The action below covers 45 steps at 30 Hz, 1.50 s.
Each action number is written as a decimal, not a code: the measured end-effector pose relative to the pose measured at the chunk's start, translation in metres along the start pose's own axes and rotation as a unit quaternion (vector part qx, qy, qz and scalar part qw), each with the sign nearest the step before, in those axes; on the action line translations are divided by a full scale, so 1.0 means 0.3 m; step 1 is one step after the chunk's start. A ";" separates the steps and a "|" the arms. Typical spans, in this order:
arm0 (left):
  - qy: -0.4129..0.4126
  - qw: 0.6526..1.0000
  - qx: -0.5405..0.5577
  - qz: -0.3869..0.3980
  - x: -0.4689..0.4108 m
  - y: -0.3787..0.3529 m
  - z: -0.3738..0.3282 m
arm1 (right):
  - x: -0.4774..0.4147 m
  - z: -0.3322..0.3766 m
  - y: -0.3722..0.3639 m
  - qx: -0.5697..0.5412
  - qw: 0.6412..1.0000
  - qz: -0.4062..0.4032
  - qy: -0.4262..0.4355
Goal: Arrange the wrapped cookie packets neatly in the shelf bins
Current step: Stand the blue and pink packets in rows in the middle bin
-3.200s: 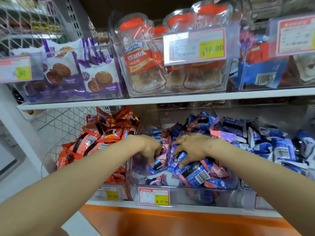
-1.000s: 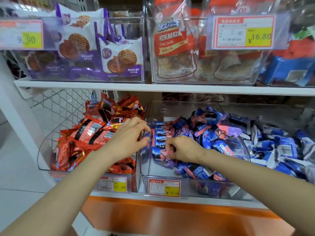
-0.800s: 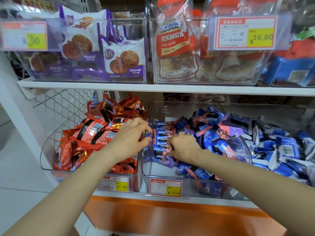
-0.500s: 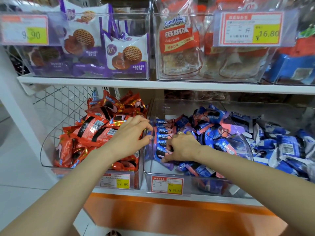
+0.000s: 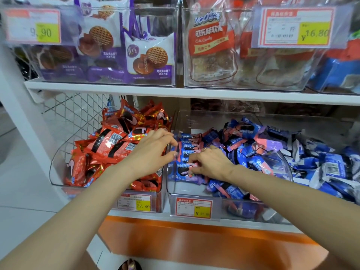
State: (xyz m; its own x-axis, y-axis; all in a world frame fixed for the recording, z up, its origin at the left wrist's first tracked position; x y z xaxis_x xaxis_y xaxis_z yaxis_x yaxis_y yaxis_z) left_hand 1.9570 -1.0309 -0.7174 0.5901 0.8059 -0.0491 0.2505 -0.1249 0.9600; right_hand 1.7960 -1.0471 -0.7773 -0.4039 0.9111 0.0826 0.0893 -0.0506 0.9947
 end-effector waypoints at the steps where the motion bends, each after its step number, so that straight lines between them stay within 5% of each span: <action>1: -0.001 1.000 0.001 0.000 0.000 0.001 0.000 | 0.002 -0.005 0.002 -0.015 1.000 -0.007 -0.003; 16: 0.007 1.000 0.004 0.006 -0.003 0.002 0.003 | -0.006 -0.075 -0.024 -0.271 0.961 -0.025 -0.044; 24: 0.011 1.000 0.004 0.011 -0.003 0.005 -0.001 | -0.004 -0.010 -0.033 -0.056 0.998 0.023 -0.009; 39: 0.011 1.000 -0.015 0.005 -0.012 -0.002 -0.009 | -0.013 -0.035 -0.049 -0.030 0.996 0.025 -0.084; 45: 0.017 0.999 -0.041 -0.004 -0.015 -0.001 -0.014 | 0.027 -0.054 0.038 -0.150 0.987 0.020 -0.054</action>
State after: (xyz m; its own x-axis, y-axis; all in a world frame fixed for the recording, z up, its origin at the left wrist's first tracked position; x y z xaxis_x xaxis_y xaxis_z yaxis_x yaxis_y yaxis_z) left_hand 1.9510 -1.0320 -0.7161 0.5609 0.8264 -0.0492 0.1907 -0.0711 0.9791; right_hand 1.7791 -1.0471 -0.7642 -0.3039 0.9437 0.1307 -0.1766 -0.1906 0.9657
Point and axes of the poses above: each hand's wrist, its own x-axis away from the middle knuckle, its own y-axis out of the back of the hand, z = x × y, the point moved 4 cm from there along -x, towards the middle knuckle, and after that the axes turned 9 degrees about z, right-handed, at the moved point
